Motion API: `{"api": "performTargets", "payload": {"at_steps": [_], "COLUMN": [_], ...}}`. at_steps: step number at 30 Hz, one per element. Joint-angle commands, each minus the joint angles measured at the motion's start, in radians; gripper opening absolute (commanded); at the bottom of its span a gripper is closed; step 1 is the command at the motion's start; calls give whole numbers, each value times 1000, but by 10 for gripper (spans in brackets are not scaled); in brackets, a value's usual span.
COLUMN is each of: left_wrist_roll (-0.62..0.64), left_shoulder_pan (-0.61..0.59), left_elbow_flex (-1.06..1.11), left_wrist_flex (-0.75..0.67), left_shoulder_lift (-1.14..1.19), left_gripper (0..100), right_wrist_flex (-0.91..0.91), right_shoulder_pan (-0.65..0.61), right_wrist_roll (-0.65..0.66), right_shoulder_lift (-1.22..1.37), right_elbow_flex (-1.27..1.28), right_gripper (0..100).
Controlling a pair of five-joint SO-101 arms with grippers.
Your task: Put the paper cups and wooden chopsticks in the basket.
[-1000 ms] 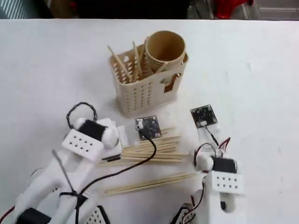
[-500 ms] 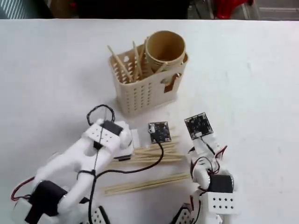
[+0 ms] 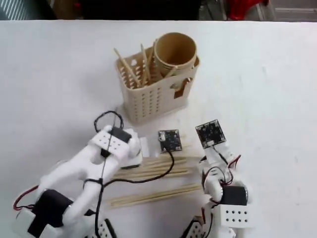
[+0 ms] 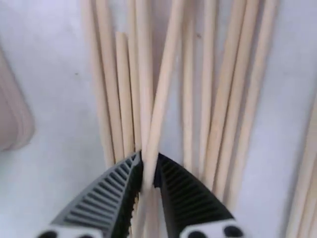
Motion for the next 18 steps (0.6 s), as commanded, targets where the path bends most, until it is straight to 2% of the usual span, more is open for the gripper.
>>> {"api": "performTargets", "payload": {"at_steps": [1, 8, 14, 18], "left_wrist_roll": [15, 15, -54, -71], "left_shoulder_pan": [-39, -125, -289, -323], "left_elbow_flex": [-118, -235, -164, -103], "left_wrist_flex": [100, 238, 192, 115], "left_shoulder_lift": [-4, -2, -1, 2], "left_gripper": [23, 23, 79, 100], "right_wrist_flex": [-2, -2, -2, -2], "right_shoulder_pan": [-7, -7, -7, -7], "right_wrist_roll": [5, 6, 8, 8], "right_shoulder_lift": [-7, -7, -7, -7], "right_elbow_flex": [-2, -2, -2, -2], "right_gripper": [18, 18, 18, 18]}}
